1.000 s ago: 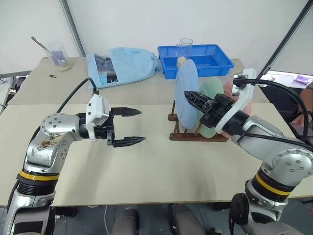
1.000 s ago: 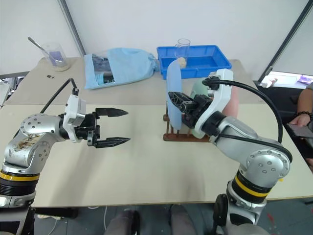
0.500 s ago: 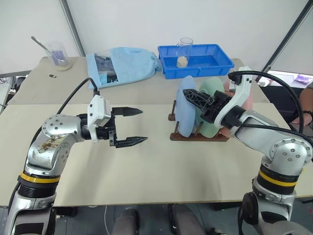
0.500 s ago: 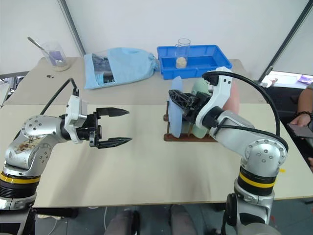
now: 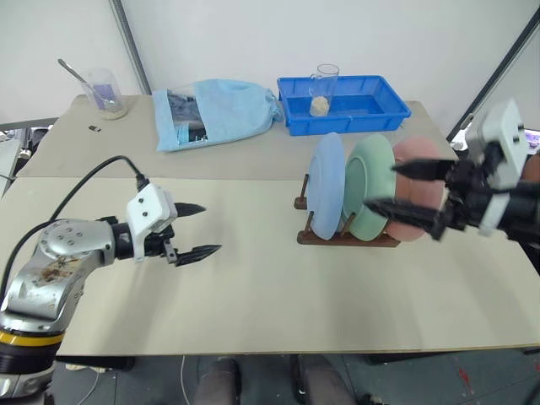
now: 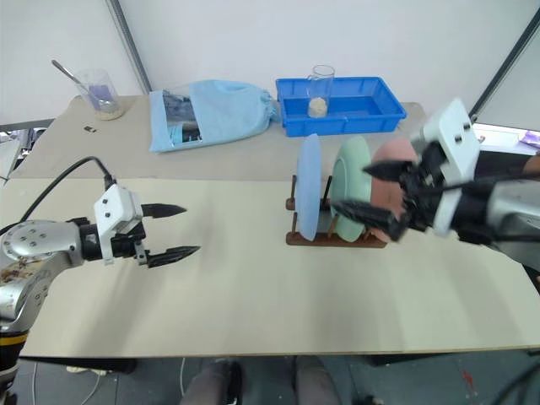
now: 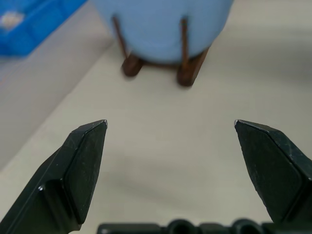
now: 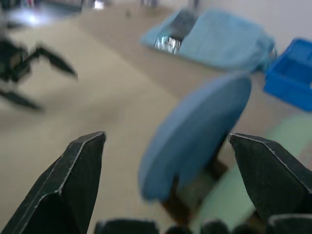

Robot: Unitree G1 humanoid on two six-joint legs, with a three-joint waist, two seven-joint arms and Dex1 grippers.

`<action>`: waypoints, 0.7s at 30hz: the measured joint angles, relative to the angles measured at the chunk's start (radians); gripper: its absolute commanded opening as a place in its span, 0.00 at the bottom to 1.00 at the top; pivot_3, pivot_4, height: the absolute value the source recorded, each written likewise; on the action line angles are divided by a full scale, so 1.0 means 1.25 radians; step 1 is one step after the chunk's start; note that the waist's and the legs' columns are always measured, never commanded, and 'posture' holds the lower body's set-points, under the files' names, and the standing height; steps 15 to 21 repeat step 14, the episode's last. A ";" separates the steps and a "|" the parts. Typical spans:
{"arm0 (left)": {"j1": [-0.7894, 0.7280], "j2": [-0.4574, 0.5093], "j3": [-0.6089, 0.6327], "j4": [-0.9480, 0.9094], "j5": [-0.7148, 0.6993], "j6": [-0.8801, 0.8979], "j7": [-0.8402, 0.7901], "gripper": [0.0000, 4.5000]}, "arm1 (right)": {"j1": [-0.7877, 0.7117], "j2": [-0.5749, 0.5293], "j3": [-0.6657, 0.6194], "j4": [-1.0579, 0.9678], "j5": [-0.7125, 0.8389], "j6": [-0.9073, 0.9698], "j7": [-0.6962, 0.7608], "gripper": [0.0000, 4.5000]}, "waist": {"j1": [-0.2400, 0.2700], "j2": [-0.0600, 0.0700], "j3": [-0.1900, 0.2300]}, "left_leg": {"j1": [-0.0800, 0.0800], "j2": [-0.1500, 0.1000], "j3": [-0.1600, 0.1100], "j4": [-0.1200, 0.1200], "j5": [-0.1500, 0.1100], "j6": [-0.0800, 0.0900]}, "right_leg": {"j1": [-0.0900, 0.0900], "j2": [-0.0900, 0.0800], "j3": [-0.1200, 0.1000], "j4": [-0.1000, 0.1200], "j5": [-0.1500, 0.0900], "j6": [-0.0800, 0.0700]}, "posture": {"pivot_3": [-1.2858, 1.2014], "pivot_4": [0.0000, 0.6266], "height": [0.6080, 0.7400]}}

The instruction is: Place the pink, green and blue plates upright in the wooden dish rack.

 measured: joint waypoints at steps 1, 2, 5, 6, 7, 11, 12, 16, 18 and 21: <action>0.030 0.012 0.012 -0.013 0.007 0.006 0.009 1.00 | 0.074 -0.025 -0.025 -0.006 -0.058 -0.039 0.092 0.99 | 0.000 0.000 0.000 | 0.001 0.000 0.002 0.000 0.000 0.000 | 0.000 0.000 0.000 0.000 0.000 0.000 | 0.52 0.24 0.98; 0.061 0.022 0.027 -0.025 0.011 0.007 0.011 1.00 | 0.143 -0.037 -0.057 -0.006 -0.113 -0.085 0.175 0.99 | 0.000 0.000 0.000 | 0.001 0.000 0.002 0.000 0.000 0.000 | 0.000 0.000 0.000 -0.001 0.000 0.000 | 0.52 0.24 0.98; 0.136 0.026 0.071 -0.034 0.013 0.005 0.011 1.00 | 0.281 -0.040 -0.128 0.022 -0.252 -0.207 0.351 0.99 | 0.005 0.000 0.000 | 0.002 0.001 0.005 0.000 0.000 0.000 | 0.000 -0.001 0.001 -0.001 0.000 -0.002 | 0.52 0.24 0.98; 0.151 0.026 0.081 -0.032 0.014 0.005 0.012 1.00 | 0.306 -0.035 -0.145 0.039 -0.288 -0.245 0.388 0.99 | 0.008 0.000 0.000 | 0.003 0.001 0.006 0.000 0.000 0.000 | 0.000 -0.001 0.001 0.000 0.000 -0.003 | 0.52 0.24 0.98; 0.173 0.024 0.099 -0.034 0.013 0.002 0.013 1.00 | 0.342 -0.019 -0.168 0.071 -0.342 -0.310 0.428 0.99 | 0.011 0.000 0.000 | 0.004 0.001 0.007 0.000 0.000 0.000 | 0.001 -0.001 0.001 -0.001 0.000 -0.002 | 0.52 0.24 0.98; 0.198 0.012 0.127 -0.035 0.010 -0.004 0.017 1.00 | 0.383 0.029 -0.176 0.153 -0.437 -0.430 0.477 0.99 | 0.014 -0.001 0.000 | 0.006 0.002 0.010 0.001 -0.001 0.000 | 0.001 -0.002 0.001 0.000 0.000 -0.003 | 0.52 0.24 0.98; 0.198 0.003 0.130 -0.041 0.006 -0.007 0.018 1.00 | 0.388 0.041 -0.176 0.166 -0.454 -0.457 0.486 0.99 | 0.014 -0.001 0.000 | 0.006 0.002 0.011 0.001 -0.002 -0.004 | 0.001 -0.002 0.001 0.000 0.000 -0.003 | 0.52 0.24 0.98; 0.197 -0.014 0.131 -0.057 -0.005 -0.013 0.023 1.00 | 0.390 0.050 -0.174 0.187 -0.477 -0.498 0.500 0.99 | 0.014 -0.001 0.000 | 0.007 0.002 0.012 0.001 -0.002 -0.004 | 0.001 -0.002 0.001 0.000 0.001 -0.003 | 0.52 0.24 0.98; 0.197 -0.014 0.131 -0.057 -0.005 -0.013 0.023 1.00 | 0.390 0.050 -0.174 0.187 -0.477 -0.498 0.500 0.99 | 0.014 -0.001 0.000 | 0.007 0.002 0.012 0.001 -0.002 -0.004 | 0.001 -0.002 0.001 0.000 0.001 -0.003 | 0.52 0.24 0.98; 0.197 -0.014 0.131 -0.057 -0.005 -0.013 0.023 1.00 | 0.390 0.050 -0.174 0.187 -0.477 -0.498 0.500 0.99 | 0.014 -0.001 0.000 | 0.007 0.002 0.012 0.001 -0.002 -0.004 | 0.001 -0.002 0.001 0.000 0.001 -0.003 | 0.52 0.24 0.98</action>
